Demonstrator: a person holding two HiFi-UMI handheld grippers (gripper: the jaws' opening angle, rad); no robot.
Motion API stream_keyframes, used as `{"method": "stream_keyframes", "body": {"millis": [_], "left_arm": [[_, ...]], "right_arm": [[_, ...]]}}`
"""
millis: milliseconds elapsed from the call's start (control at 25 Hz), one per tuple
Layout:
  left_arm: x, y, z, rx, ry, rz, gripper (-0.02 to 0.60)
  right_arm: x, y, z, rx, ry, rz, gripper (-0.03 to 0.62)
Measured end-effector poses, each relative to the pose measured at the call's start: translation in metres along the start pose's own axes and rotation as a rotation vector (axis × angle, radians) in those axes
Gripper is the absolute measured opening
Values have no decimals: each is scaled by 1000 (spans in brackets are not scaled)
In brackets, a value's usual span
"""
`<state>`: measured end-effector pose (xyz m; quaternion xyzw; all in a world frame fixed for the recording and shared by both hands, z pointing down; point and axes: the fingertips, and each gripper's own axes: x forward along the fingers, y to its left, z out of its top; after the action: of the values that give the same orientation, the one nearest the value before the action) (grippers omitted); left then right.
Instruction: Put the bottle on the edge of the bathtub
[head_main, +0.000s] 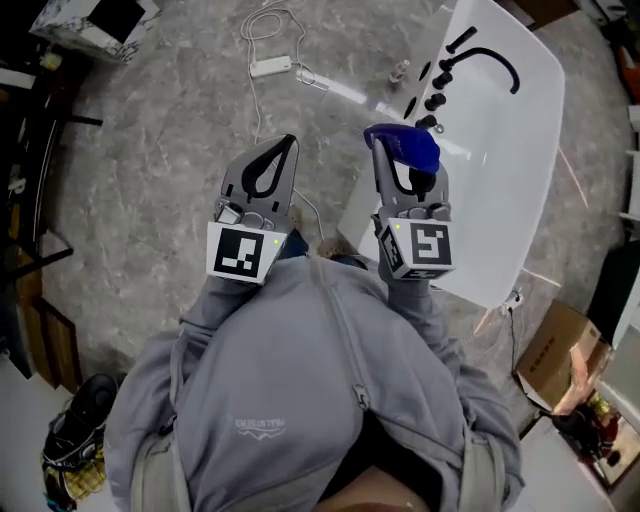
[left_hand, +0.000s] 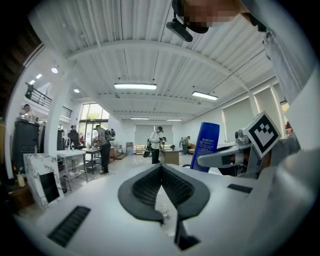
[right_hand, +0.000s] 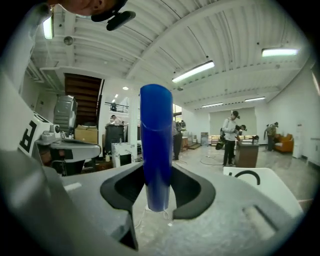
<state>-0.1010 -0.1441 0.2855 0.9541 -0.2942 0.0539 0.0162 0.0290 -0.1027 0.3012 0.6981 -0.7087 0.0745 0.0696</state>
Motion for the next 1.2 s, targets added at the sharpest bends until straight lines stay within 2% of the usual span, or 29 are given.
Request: {"method": "stream_keyframes", "body": {"millis": [240, 560, 800, 1200], "left_arm": [[27, -10, -6, 7, 0, -189, 6], [38, -14, -18, -9, 3, -301, 6], [56, -30, -24, -1, 20, -366, 6], [123, -50, -17, 17, -4, -436, 6]], "right_arm": [[-20, -27, -12, 34, 12, -210, 161], [-53, -47, -31, 68, 46, -389, 161], [-61, -63, -37, 85, 52, -439, 161], [-28, -113, -31, 46, 37, -445, 161]]}}
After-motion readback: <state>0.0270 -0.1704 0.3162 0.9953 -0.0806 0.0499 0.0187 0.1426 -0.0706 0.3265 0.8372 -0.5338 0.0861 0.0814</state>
